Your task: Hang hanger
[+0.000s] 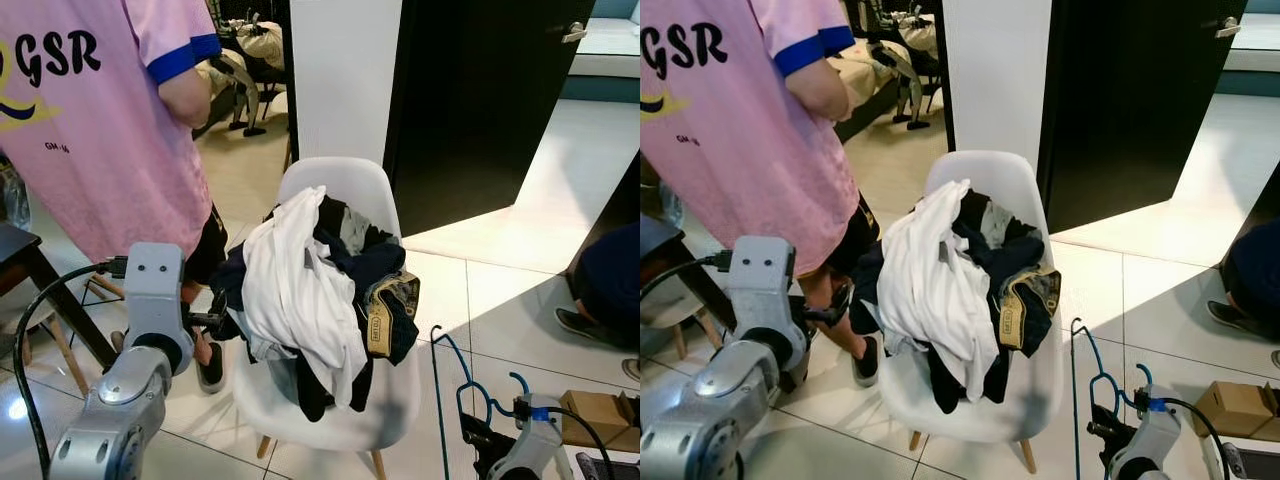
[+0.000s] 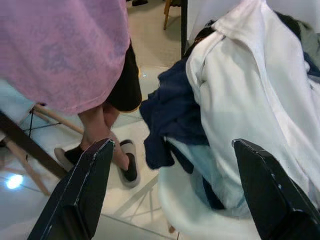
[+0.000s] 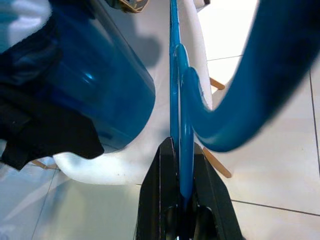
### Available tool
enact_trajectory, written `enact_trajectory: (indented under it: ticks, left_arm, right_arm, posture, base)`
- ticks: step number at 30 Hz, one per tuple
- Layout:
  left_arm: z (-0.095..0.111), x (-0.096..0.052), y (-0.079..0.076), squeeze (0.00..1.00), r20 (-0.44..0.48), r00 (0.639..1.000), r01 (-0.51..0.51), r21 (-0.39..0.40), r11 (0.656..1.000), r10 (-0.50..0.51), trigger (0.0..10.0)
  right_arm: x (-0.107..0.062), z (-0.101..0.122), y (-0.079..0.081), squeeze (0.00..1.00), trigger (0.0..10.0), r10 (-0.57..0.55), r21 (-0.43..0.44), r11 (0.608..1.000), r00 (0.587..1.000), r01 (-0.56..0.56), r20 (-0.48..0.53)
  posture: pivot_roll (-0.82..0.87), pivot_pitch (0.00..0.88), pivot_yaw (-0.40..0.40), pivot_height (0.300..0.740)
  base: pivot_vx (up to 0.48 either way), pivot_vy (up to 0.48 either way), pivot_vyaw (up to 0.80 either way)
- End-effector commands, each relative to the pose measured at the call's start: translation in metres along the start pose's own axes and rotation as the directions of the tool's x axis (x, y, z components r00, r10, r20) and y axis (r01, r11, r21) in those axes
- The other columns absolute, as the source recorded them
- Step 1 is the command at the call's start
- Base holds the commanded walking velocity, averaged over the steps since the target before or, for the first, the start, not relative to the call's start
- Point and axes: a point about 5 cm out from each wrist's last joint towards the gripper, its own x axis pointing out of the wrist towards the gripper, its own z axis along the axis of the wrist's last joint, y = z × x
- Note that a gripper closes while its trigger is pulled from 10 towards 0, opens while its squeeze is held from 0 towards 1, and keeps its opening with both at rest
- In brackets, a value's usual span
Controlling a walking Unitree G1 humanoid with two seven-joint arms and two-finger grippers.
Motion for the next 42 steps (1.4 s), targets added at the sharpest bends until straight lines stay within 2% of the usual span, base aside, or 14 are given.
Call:
enact_trajectory:
  ticks: [1, 4, 7, 9, 15, 23, 26, 27, 29, 31, 33, 39, 41, 42]
  left_arm:
    - [-0.001, -0.002, 0.000, 0.00, -0.006, 1.000, -0.016, 0.000, 1.000, 0.016, 10.0]
    - [-0.002, -0.001, -0.001, 0.00, -0.005, 1.000, -0.015, -0.003, 1.000, 0.015, 10.0]
    - [-0.001, 0.003, -0.004, 0.00, 0.011, 1.000, -0.001, -0.025, 1.000, 0.001, 10.0]
    - [-0.001, 0.007, -0.011, 0.00, 0.032, 0.998, 0.061, -0.052, 0.997, -0.059, 10.0]
    - [-0.004, 0.015, -0.023, 0.00, 0.064, 0.977, 0.209, -0.074, 0.975, -0.204, 10.0]
    - [-0.003, 0.031, -0.024, 0.00, 0.092, 0.968, 0.239, -0.082, 0.968, -0.232, 10.0]
    - [-0.003, 0.031, -0.024, 0.00, 0.092, 0.968, 0.239, -0.082, 0.968, -0.232, 10.0]
    - [0.001, 0.037, -0.029, 0.00, 0.119, 0.956, 0.277, -0.087, 0.957, -0.266, 10.0]
    - [0.001, 0.037, -0.029, 0.00, 0.119, 0.956, 0.277, -0.087, 0.957, -0.266, 10.0]
    - [0.007, 0.051, -0.045, 0.00, 0.162, 0.925, 0.366, -0.138, 0.920, -0.344, 10.0]
    - [0.009, 0.054, -0.050, 0.00, 0.173, 0.916, 0.389, -0.158, 0.908, -0.362, 10.0]
    - [0.004, 0.061, -0.054, 0.00, 0.161, 0.919, 0.387, -0.208, 0.898, -0.359, 10.0]
    - [-0.002, 0.065, -0.055, 0.00, 0.141, 0.929, 0.368, -0.246, 0.897, -0.343, 10.0]
    - [-0.004, 0.069, -0.055, 0.00, 0.124, 0.942, 0.334, -0.248, 0.909, -0.312, 10.0]
  right_arm:
    - [-0.001, -0.002, -0.003, 0.00, 10.0, -0.007, 0.007, 1.000, 1.000, 0.007, 0.002]
    - [-0.001, -0.002, -0.003, 0.00, 10.0, -0.007, 0.007, 1.000, 1.000, 0.007, 0.002]
    - [0.000, -0.002, -0.004, 0.00, 10.0, -0.003, -0.039, 0.999, 1.000, 0.002, -0.011]
    - [0.001, -0.001, -0.004, 0.00, 10.0, 0.008, -0.079, 0.997, 1.000, -0.009, -0.015]
    - [0.001, -0.007, -0.006, 0.00, 10.0, -0.003, -0.049, 0.999, 1.000, 0.002, -0.022]
    - [0.002, -0.011, -0.012, 0.00, 10.0, -0.033, -0.003, 0.999, 0.999, 0.033, -0.025]
    - [0.002, -0.011, -0.012, 0.00, 10.0, -0.033, -0.003, 0.999, 0.999, 0.033, -0.025]
    - [0.002, -0.011, -0.012, 0.00, 10.0, -0.037, -0.002, 0.999, 0.999, 0.037, -0.027]
    - [0.002, -0.011, -0.012, 0.00, 10.0, -0.037, -0.002, 0.999, 0.999, 0.037, -0.027]
    - [0.004, -0.011, -0.012, 0.00, 10.0, -0.041, 0.000, 0.999, 0.999, 0.041, -0.027]
    - [0.004, -0.011, -0.012, 0.00, 10.0, -0.042, 0.000, 0.999, 0.999, 0.042, -0.026]
    - [0.005, -0.010, -0.012, 0.00, 10.0, -0.042, 0.001, 0.999, 0.999, 0.042, -0.022]
    - [0.005, -0.010, -0.012, 0.00, 10.0, -0.041, 0.002, 0.999, 0.999, 0.041, -0.017]
    - [0.006, -0.010, -0.011, 0.00, 10.0, -0.037, 0.002, 0.999, 0.999, 0.037, -0.013]
  posture:
    - [0.03, 0.000, 0.034, 0.740]
    - [0.03, 0.000, 0.034, 0.740]
    - [0.02, 0.000, 0.032, 0.740]
    - [0.02, 0.000, 0.032, 0.740]
    - [0.01, 0.000, 0.030, 0.740]
    - [0.00, 0.000, 0.030, 0.740]
    - [0.00, 0.000, 0.030, 0.740]
    - [-0.01, 0.000, 0.029, 0.740]
    - [-0.01, 0.000, 0.029, 0.740]
    - [-0.02, 0.000, 0.031, 0.740]
    - [-0.02, 0.000, 0.031, 0.740]
    - [-0.02, 0.000, 0.034, 0.740]
    - [-0.02, 0.000, 0.033, 0.740]
    - [-0.02, 0.000, 0.033, 0.740]
  base:
    - [-0.307, 0.000, 0.00]
    - [-0.307, 0.000, 0.00]
    - [-0.286, 0.000, 0.00]
    - [0.000, 0.000, 0.78]
    - [0.000, 0.000, 0.78]
    - [0.000, -0.394, 0.10]
    - [0.000, -0.454, 0.00]
    - [0.000, 0.000, 0.00]
    - [0.000, 0.000, 0.00]
    - [0.000, 0.000, 0.00]
    - [0.000, 0.000, 0.00]
    - [0.000, -0.157, 0.00]
    - [0.000, -0.480, 0.00]
    - [0.000, 0.000, 0.00]
